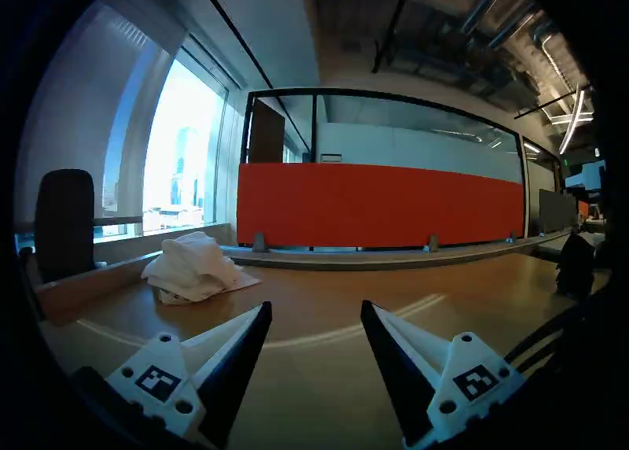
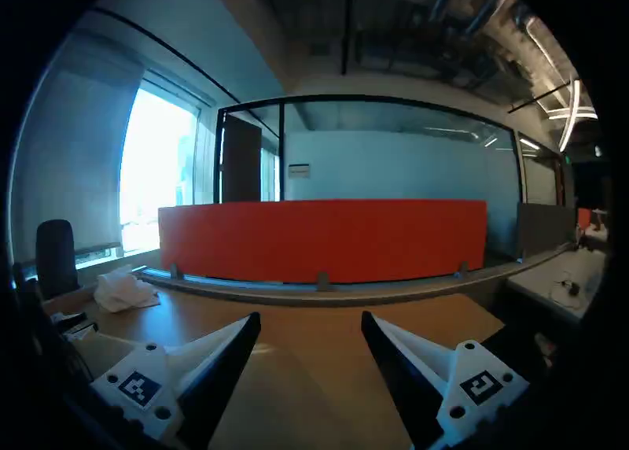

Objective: Fold towel

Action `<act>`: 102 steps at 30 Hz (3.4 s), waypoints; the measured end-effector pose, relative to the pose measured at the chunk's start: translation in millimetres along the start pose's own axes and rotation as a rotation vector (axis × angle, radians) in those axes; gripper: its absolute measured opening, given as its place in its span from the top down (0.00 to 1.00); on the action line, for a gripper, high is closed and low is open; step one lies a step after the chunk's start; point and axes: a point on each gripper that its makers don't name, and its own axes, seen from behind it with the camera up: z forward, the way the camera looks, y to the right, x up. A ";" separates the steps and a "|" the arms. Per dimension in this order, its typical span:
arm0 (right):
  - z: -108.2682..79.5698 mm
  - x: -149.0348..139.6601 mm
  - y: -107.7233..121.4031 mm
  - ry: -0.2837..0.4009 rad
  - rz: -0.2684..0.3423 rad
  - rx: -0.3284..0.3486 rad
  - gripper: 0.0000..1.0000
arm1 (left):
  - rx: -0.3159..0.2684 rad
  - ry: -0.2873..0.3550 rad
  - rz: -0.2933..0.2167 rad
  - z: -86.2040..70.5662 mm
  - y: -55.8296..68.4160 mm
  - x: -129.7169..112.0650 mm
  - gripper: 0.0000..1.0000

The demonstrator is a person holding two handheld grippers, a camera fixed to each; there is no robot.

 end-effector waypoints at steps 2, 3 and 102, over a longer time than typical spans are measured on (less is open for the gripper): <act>0.1 1.0 0.0 0.003 -0.002 0.001 0.01 | 0.002 0.000 -0.003 0.0 -1.3 -2.1 0.17; 0.2 1.6 0.1 0.004 -0.002 0.001 0.01 | 0.002 0.001 -0.004 0.2 -1.7 -2.6 0.17; -5.4 -133.3 79.5 0.051 -0.020 -0.091 0.01 | -0.012 0.001 0.037 2.1 8.8 -5.4 0.17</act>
